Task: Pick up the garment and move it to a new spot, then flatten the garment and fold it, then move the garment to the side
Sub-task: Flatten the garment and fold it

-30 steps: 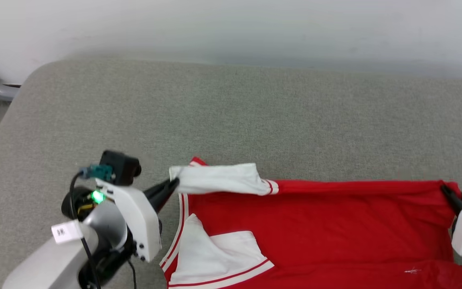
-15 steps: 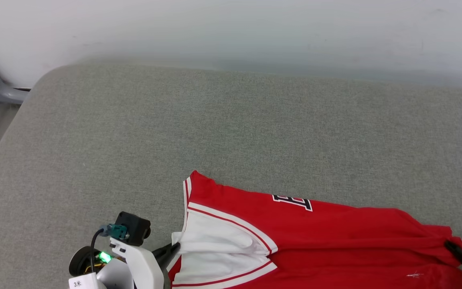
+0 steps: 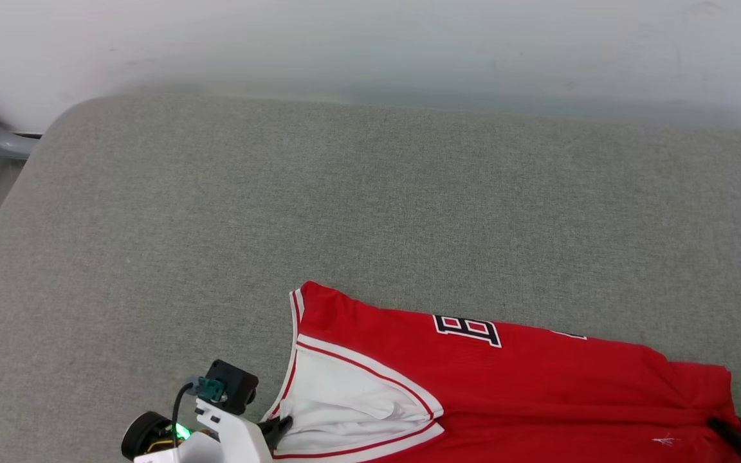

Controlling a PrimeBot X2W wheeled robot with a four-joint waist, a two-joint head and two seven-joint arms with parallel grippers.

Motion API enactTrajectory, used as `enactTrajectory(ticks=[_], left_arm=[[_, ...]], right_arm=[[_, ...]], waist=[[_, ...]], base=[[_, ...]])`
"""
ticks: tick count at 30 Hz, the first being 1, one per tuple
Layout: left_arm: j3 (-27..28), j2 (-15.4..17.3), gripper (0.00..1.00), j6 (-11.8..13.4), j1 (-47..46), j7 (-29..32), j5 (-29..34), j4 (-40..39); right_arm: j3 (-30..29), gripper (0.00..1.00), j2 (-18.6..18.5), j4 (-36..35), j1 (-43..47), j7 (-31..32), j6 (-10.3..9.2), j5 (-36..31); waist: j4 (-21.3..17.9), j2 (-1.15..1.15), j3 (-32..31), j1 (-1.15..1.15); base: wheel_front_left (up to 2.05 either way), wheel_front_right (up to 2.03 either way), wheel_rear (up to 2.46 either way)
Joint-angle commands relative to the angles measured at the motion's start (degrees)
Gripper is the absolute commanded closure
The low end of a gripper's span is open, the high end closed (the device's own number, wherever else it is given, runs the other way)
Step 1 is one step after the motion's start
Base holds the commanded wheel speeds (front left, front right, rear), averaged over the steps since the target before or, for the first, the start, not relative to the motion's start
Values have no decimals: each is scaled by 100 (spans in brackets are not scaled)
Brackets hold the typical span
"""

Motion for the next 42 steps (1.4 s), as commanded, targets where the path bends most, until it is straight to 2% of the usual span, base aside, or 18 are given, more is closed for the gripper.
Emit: enactTrajectory(ticks=[1, 2, 3, 10, 14, 18, 23, 28, 32, 38, 42], left_arm=[[-26, -36, 76, -29, -45, 18, 4, 26], [-37, -52, 28, -22, -47, 3, 15, 48], [-43, -64, 0, -18, -50, -49, 45, 77], [75, -153, 0, 86, 31, -427, 78, 161], [246, -173, 0, 277, 115, -797, 124, 103], [606, -234, 0, 554, 149, -1529, 190, -9], [943, -379, 0, 832, 208, -2477, 488, -127], [1226, -535, 0, 1122, 289, -2704, 1205, -201], [1858, -841, 0, 1265, 565, -2713, 2125, -582], [2589, -1293, 0, 961, 1007, -2716, 3095, -804], [2972, -1556, 0, 667, 1174, -2717, 3380, -752]], right_arm=[[12, 0, 39, 3, -32, -50, -7, 17], [29, 0, 69, 20, -48, -74, -7, 61], [50, 0, 74, 23, -73, -88, -7, 56], [-15, 0, 62, -75, -99, -150, -6, 187], [-291, 0, 105, -296, -85, -23, -7, 287], [-796, 0, 281, -505, -1, 138, -7, 226], [-1625, 0, 913, -529, 196, 527, -6, 157], [-2461, 0, 1729, -438, 274, 986, -5, -219], [-3019, 0, 2325, -363, 270, 1220, -5, -597], [-3637, 0, 2984, -168, 115, 1431, -5, -1116], [-3782, 0, 3226, -12, 65, 1556, -5, -1316]], waist=[[-12, 0, 5, 0], [-22, 0, 2, 0], [-34, 0, -3, 0], [-124, 0, -196, 0], [-174, 0, -321, 0], [-202, 0, -384, 0], [-179, 0, -403, 0], [-160, 0, -356, 0], [-120, 0, -286, 0], [-63, 0, -149, 0], [-30, 0, -84, 0]], base=[[0, 0, 0], [0, 0, 0], [0, 0, 0], [0, 0, 0], [0, 0, 0], [0, 0, 0], [0, 0, 0], [0, 0, 0], [0, 0, 0], [0, 0, 0], [0, 0, 0]])
